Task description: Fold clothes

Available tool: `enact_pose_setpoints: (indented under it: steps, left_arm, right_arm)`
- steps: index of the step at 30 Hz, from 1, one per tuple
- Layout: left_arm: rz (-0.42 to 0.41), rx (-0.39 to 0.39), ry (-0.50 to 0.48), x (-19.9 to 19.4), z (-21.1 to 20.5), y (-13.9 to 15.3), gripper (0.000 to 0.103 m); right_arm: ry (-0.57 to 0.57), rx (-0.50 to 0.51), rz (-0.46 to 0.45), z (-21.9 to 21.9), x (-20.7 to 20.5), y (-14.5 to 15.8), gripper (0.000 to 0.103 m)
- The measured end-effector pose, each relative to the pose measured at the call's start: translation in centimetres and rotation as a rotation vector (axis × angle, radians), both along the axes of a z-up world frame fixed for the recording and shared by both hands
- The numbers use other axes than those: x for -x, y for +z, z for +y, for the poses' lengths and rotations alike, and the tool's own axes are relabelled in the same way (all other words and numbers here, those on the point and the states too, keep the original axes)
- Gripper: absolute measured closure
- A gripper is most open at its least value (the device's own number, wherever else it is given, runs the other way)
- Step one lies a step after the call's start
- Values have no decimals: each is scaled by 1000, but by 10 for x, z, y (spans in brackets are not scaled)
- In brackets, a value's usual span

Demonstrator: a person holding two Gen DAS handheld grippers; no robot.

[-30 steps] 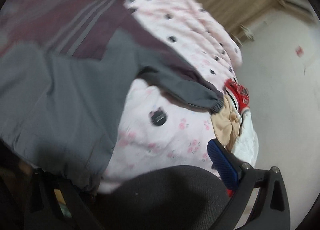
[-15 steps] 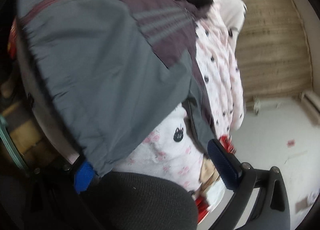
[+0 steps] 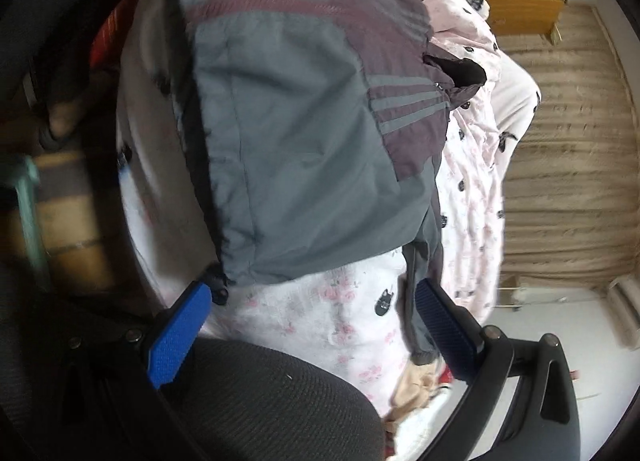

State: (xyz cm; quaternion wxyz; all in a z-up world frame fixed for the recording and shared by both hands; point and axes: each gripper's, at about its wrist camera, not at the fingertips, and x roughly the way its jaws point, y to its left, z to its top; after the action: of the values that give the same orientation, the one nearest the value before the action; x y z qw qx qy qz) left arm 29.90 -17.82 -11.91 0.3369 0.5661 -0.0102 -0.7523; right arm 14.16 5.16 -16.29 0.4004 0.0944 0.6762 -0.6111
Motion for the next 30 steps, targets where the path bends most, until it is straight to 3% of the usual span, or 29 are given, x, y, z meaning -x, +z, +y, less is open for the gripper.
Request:
enact_pose_setpoints:
  steps: [3,5,8,14,17,20,24,26,28,30]
  left_arm:
    - [5,-72,-35,-7,0,4,19]
    - [-6,-78,-56,-13,0,6,19]
    - [46,-74,-27,-24,-13,19,19]
    - [395,-39,182,-40,-81,63,19]
    - [577,6,307,-52,-131,68,19]
    - [702,9,350,-66,-170,59,19]
    - [696,-103,357,-69,-221,32,19]
    - [686,-111,341,-68,-235,22,23]
    - [688,-133,320,-66,-244,14,50]
    - [680,-155,289,-61,-248,9,63]
  right_arm:
    - [-23,72,-159,-2,3,30,0]
    - [-29,128,-248,-5,8,51,0]
    - [-50,207,-302,-11,16,71,0]
    - [-178,418,-432,-40,49,91,0]
    - [-246,517,-503,-56,69,90,0]
    - [-322,580,-599,-62,87,82,0]
    - [-377,587,-674,-62,99,66,0]
    - [-378,596,-680,-63,101,63,0]
    - [-362,612,-667,-65,98,64,0]
    - [-344,635,-650,-70,95,64,0]
